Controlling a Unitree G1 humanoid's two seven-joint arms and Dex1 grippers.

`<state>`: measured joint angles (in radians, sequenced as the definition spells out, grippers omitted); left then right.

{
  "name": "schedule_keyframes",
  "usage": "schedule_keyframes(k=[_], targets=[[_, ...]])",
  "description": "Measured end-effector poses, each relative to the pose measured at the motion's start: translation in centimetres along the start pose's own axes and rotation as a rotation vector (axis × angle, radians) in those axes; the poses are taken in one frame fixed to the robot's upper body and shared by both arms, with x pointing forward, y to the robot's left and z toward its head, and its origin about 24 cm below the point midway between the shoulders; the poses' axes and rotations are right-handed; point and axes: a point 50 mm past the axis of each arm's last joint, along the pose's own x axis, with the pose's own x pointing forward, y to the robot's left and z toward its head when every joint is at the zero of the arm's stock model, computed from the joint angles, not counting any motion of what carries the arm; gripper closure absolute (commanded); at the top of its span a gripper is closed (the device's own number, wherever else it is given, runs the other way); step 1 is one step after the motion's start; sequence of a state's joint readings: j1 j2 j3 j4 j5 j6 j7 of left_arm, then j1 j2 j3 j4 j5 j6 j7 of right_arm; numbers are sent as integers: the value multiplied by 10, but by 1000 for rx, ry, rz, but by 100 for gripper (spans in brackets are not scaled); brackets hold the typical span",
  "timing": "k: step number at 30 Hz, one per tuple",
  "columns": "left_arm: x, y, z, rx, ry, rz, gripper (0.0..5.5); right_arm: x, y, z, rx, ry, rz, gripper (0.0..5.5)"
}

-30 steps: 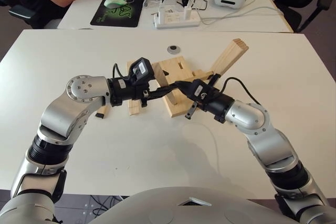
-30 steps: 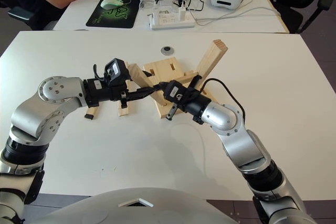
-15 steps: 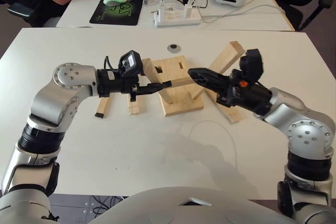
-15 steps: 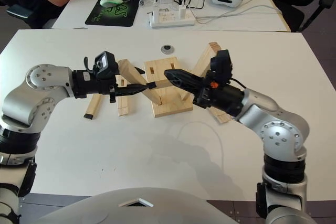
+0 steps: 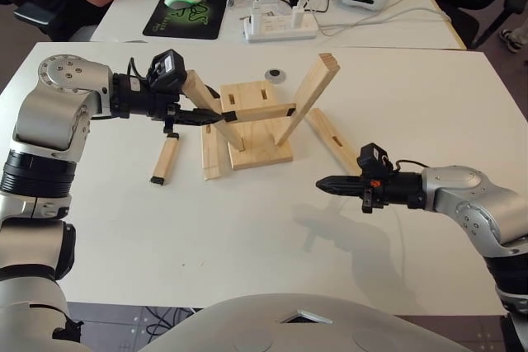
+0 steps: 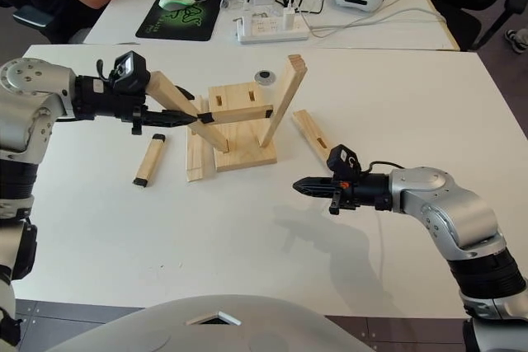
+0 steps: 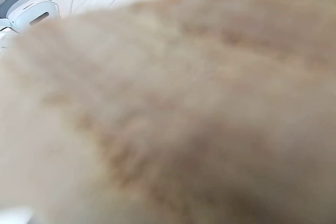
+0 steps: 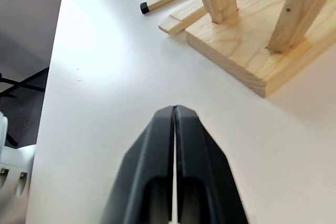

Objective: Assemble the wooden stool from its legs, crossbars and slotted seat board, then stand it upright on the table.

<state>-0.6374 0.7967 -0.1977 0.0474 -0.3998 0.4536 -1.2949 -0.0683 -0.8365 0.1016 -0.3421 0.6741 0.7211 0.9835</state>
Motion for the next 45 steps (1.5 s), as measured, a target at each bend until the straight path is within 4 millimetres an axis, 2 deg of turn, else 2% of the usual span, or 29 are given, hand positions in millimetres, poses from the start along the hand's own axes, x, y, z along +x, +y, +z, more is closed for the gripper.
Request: schedule_keyframes(k=[4, 11, 12, 23, 26, 29, 34, 37, 39, 42, 43, 45], targets=[[8, -10, 4, 15, -27, -91, 343, 0, 0, 0, 9, 3, 8, 550], [10, -11, 5, 55, -24, -108, 343, 1, 4, -3, 25, 17, 51, 550], [10, -11, 5, 54, -25, -107, 307, 1, 4, -3, 27, 18, 55, 550], [13, -12, 5, 67, -66, -93, 154, 8, 7, -9, 33, 44, 80, 550], [6, -9, 8, 75, -81, -47, 115, 9, 9, -11, 40, 44, 85, 550], [-9, -10, 14, 75, -100, 14, 80, 8, 10, -14, 51, 47, 85, 550], [-41, -23, 1, -10, -34, 86, 12, 6, 10, -18, 60, 58, 74, 550], [-73, -42, -4, -104, 57, 109, 12, 2, 14, -24, 76, 63, 62, 550], [-85, -52, -3, -149, 91, 117, 12, -3, 16, -31, 101, 72, 44, 550], [-93, -65, -8, -210, 77, 227, 34, -15, 19, -42, 145, 48, -110, 550], [-93, -69, -11, -219, 45, 314, 48, -21, 21, -48, 171, 28, -199, 550], [-84, -75, -18, -266, -42, 403, 83, -24, 27, -51, 199, 4, -288, 550]])
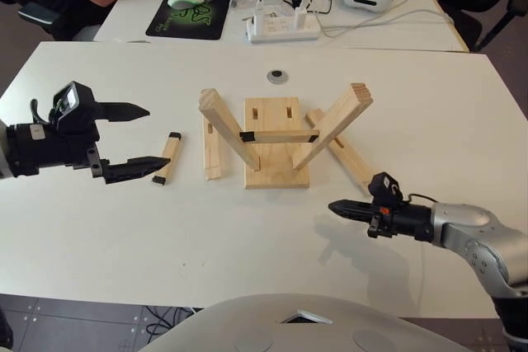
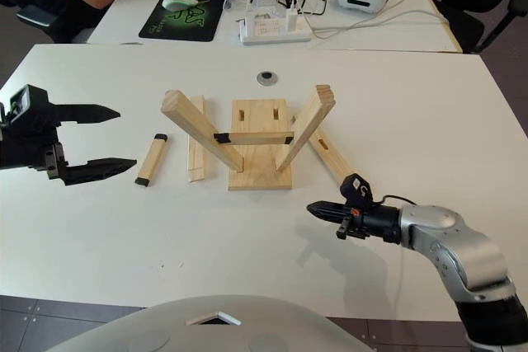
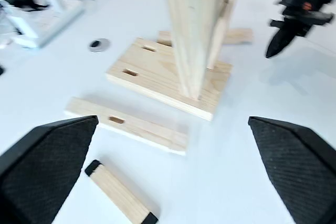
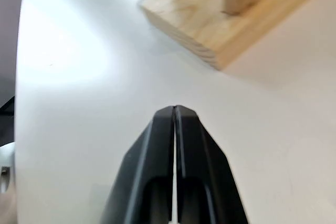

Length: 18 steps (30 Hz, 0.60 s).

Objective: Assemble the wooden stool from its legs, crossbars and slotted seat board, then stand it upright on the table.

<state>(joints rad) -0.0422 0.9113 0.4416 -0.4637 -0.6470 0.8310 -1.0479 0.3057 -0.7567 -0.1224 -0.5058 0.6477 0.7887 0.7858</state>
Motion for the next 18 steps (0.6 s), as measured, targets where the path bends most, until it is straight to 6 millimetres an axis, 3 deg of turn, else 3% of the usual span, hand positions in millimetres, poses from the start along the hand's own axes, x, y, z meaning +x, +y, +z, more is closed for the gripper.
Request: schedule_keyframes(k=[6, 10, 13, 18], targets=[[34, -24, -15, -121, -277, 328, 174, -2, -6, 39, -82, -243, -322, 550], [54, -50, -31, -241, -332, 584, 229, 8, 1, 67, -154, -421, -553, 550], [54, -60, -32, -250, -340, 782, 279, 15, 16, 90, -226, -543, -646, 550], [43, -58, -21, -146, -346, 970, 342, 10, 22, 104, -288, -621, -791, 550]])
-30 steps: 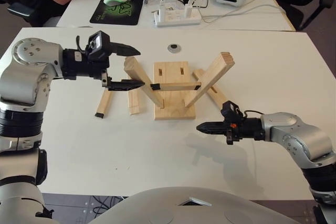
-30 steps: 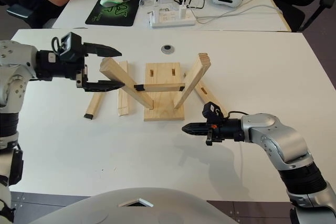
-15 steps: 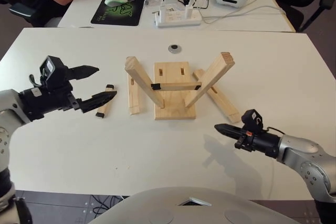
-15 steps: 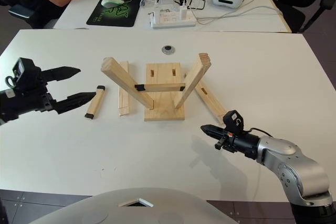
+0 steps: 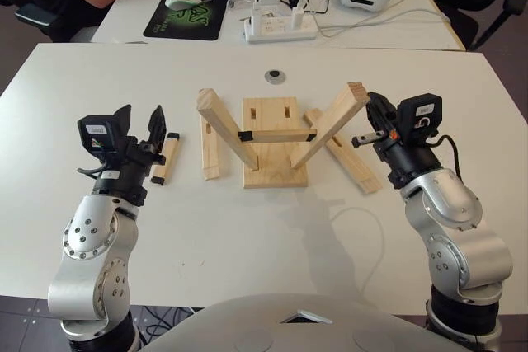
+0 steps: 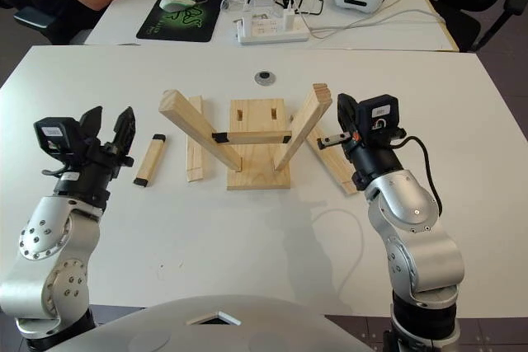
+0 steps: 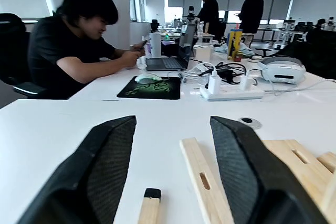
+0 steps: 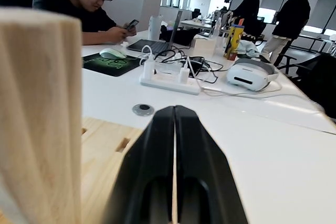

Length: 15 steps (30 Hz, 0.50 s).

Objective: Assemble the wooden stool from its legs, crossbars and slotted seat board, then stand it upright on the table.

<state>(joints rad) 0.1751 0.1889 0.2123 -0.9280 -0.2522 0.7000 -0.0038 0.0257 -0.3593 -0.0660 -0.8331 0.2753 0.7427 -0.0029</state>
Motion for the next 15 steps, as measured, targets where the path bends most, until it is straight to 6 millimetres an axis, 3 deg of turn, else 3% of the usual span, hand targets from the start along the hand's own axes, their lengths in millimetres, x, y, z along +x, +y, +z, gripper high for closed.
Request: schedule_keyframes(k=[7, 12, 15], targets=[[0, 5, 8, 67, -38, 67, 449, -6, -26, 4, -92, 8, -219, 550], [0, 5, 7, 69, -20, 66, 519, -6, -24, 0, -64, 39, -218, 550], [1, -8, 6, 31, -4, -28, 549, -4, -9, 1, 25, 37, -94, 550]])
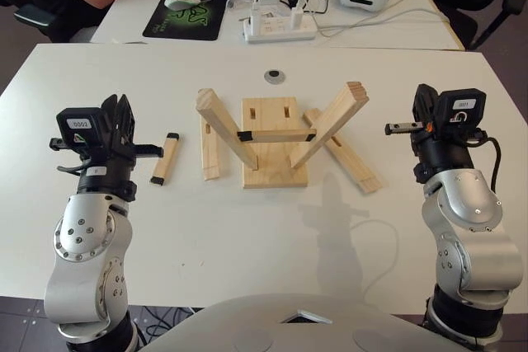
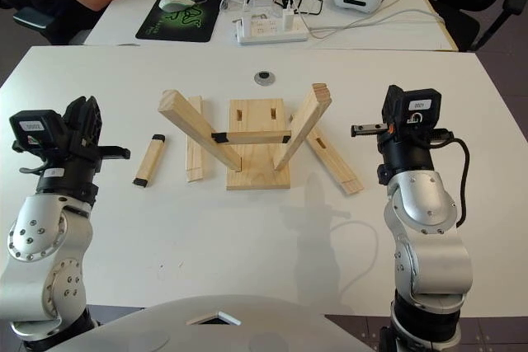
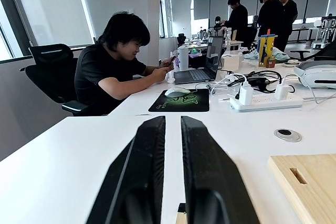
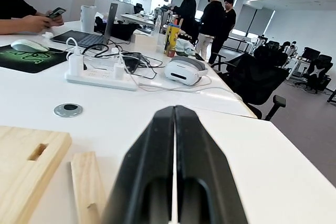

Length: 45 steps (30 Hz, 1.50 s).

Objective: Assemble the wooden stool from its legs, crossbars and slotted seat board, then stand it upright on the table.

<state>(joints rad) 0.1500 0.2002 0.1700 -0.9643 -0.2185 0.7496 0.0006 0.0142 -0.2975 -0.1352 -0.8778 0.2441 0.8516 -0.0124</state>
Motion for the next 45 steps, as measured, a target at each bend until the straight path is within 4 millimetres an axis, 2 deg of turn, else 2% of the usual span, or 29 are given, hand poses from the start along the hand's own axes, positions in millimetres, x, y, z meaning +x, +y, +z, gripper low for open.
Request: schedule_keyframes(k=[2, 3, 6, 11, 14, 18, 22, 25, 27, 28, 32, 35, 37, 40, 41, 43, 45], targets=[[2, -32, 2, -74, -2, -212, 549, -4, 37, 7, 32, -37, 305, 550], [3, -44, 5, -75, -11, -273, 549, -8, 46, 10, 29, -50, 382, 550], [4, -48, 7, 14, -13, -308, 549, -10, 44, 4, 13, -8, 381, 550], [6, -45, 5, 124, 16, -319, 549, -9, 47, -5, 21, 65, 389, 550], [3, -38, -7, 125, 89, -289, 549, -4, 34, -12, 5, 112, 288, 550], [1, 1, -12, 131, 118, -10, 549, -2, -11, -12, -55, 123, -53, 550], [-1, 14, -7, 123, 84, 98, 549, -7, -18, -9, -23, 119, -104, 550], [1, -2, -5, 89, 68, -11, 549, -10, -5, -9, 77, 131, -16, 550], [4, -28, -3, 45, 56, -186, 549, -10, 20, -6, 149, 122, 159, 550], [4, -50, -2, 33, 52, -337, 549, -12, 42, -1, 189, 107, 326, 550], [5, -55, -7, 188, 102, -382, 549, -13, 46, 1, 165, 111, 370, 550], [4, -56, -11, 209, 144, -400, 549, -11, 45, -4, 150, 149, 376, 550], [3, -55, -14, 203, 164, -400, 549, -8, 41, -11, 141, 191, 329, 550], [3, -35, -16, 195, 183, -258, 549, -2, 3, -18, 52, 234, 61, 550], [5, -23, -13, 209, 167, -167, 549, -2, -10, -17, 28, 230, -20, 550], [7, -2, -3, 227, 102, -8, 549, -3, -18, -14, 26, 211, -78, 550], [7, 8, 3, 239, 69, 61, 549, -2, -19, -9, 26, 181, -88, 550]])
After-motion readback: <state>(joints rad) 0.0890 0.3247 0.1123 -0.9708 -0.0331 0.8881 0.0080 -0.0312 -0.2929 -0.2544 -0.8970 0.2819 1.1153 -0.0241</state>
